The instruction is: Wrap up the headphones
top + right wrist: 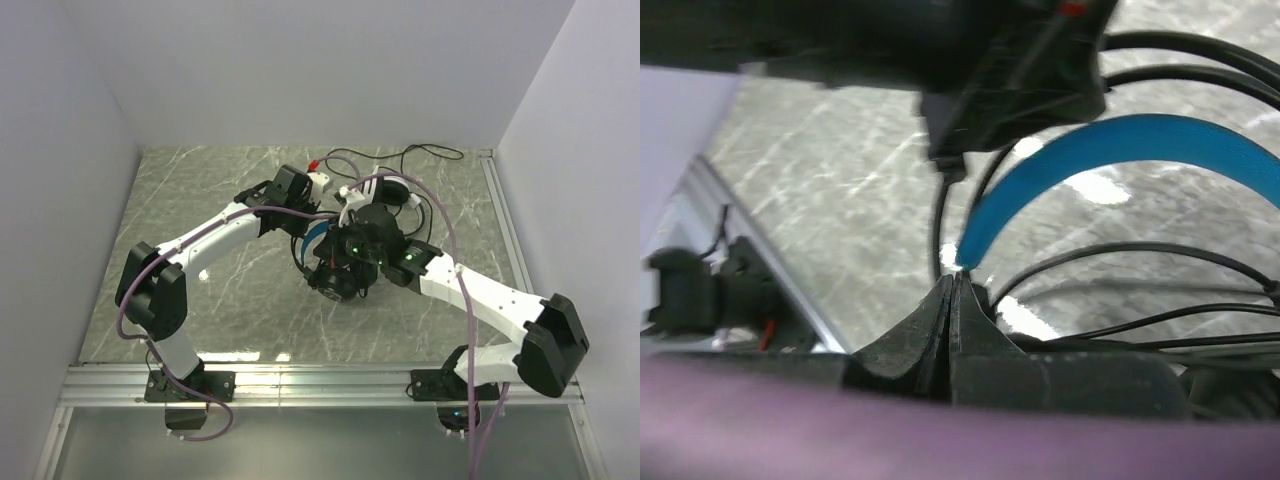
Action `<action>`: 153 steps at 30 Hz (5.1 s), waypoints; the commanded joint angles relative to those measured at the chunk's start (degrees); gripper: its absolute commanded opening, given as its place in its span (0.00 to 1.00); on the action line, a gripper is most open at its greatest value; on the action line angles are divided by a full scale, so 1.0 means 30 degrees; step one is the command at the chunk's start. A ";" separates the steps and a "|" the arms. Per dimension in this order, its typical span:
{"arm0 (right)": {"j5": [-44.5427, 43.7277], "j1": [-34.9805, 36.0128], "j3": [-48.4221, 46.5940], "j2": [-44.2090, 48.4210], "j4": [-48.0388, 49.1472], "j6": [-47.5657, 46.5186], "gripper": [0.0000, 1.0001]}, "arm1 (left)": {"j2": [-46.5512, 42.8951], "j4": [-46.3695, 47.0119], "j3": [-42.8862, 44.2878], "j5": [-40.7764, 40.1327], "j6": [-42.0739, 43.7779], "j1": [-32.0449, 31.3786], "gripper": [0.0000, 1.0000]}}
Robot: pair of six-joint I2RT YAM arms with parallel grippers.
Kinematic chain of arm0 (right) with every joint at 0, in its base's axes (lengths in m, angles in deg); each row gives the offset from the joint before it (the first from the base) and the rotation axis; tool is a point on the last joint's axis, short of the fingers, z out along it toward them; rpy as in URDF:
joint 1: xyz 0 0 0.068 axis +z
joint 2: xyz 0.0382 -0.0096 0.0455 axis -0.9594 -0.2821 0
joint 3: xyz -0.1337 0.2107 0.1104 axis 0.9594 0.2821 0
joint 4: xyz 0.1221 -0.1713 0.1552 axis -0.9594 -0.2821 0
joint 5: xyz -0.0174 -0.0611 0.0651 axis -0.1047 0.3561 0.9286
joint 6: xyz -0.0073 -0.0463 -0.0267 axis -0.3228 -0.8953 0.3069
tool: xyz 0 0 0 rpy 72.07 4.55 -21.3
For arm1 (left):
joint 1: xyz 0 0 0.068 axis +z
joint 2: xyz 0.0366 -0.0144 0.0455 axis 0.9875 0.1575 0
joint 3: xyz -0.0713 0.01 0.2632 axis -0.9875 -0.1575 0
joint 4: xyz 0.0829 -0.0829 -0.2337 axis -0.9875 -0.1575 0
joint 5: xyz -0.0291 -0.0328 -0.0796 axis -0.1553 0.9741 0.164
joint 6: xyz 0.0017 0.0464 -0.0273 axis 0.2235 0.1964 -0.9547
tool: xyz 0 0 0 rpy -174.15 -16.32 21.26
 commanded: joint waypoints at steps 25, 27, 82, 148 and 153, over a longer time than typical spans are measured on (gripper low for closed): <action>-0.5054 -0.2940 0.2045 0.6237 -0.0167 0.0729 0.13 | 0.0798 0.2008 0.0913 -0.0464 -0.4240 0.3843 0.00; -0.4998 -0.3349 0.2045 0.6298 -0.0431 0.0759 0.13 | 0.0769 0.2037 0.1089 -0.0440 -0.5035 0.4696 0.00; -0.7019 -0.7391 -0.0298 -0.0116 -0.3683 0.3803 0.19 | 0.2910 0.1624 0.0565 -0.3986 -1.7576 1.6917 0.99; -1.0738 -1.1760 -0.7274 -0.9967 -1.1509 1.0989 0.00 | -1.2095 1.1320 -1.1859 -0.2321 -1.2836 0.2447 0.99; -1.1495 -1.0388 -0.6510 -0.7302 -1.1681 0.7091 0.00 | -1.0137 1.3871 -1.1656 -0.0910 -1.1515 0.0397 0.99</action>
